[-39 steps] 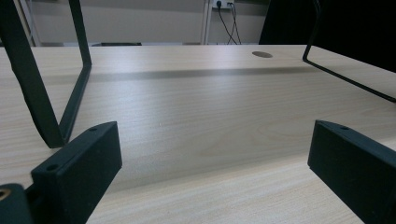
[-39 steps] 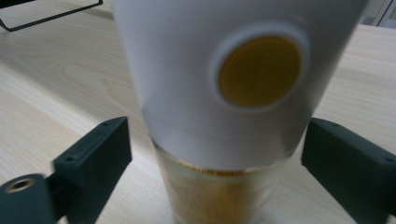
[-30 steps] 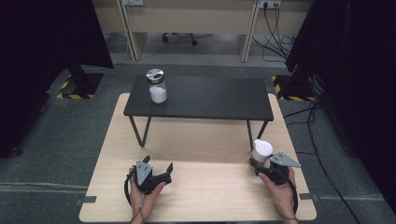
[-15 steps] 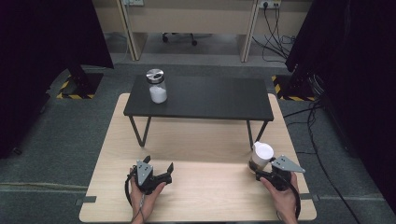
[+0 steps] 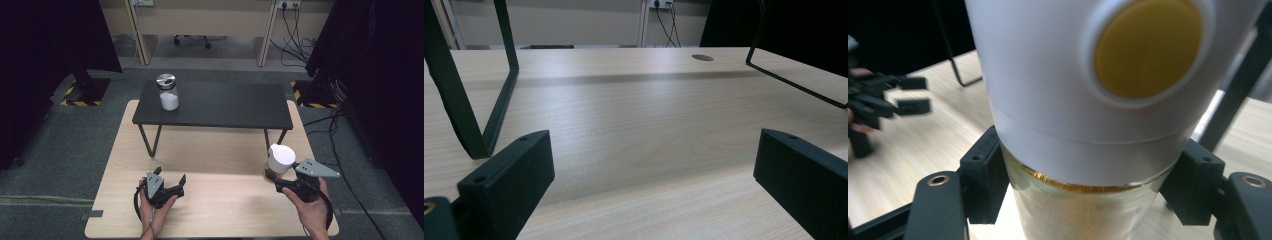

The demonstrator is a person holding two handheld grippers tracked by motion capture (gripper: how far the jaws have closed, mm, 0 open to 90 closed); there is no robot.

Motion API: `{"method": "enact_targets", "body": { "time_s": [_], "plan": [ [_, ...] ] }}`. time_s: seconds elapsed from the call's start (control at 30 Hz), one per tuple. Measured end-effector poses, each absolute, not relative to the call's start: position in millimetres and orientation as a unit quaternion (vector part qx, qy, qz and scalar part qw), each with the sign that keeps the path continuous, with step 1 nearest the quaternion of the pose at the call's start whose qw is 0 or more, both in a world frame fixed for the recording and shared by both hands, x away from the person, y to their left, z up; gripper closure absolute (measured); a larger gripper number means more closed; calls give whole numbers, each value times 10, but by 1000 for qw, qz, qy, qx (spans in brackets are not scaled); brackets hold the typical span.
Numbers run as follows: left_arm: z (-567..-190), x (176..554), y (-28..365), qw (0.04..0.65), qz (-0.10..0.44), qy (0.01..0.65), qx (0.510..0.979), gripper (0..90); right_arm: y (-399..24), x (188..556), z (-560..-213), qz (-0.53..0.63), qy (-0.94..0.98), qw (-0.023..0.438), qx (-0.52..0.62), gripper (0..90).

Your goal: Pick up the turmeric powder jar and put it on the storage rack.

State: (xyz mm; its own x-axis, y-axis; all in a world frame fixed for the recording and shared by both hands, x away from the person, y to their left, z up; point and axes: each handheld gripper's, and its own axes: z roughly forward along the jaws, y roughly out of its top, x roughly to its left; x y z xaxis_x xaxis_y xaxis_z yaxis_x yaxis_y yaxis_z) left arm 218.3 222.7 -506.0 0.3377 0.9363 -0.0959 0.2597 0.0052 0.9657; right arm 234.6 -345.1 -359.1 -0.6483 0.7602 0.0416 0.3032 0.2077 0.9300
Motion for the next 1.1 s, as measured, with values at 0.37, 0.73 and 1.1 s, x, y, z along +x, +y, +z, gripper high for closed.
{"method": "enact_targets", "body": {
  "time_s": [0.37,0.73,1.1],
  "plan": [
    [-5058,2184,2229,525,322,478,627,20,-3320,2452,-2962,527,750,228,330,307],
    [-5057,2185,2232,525,321,477,628,20,-3087,2797,-2495,529,748,244,319,306],
    [-5062,2185,2235,527,321,475,628,20,-2764,3345,-2368,520,735,262,347,306]
  ]
}}
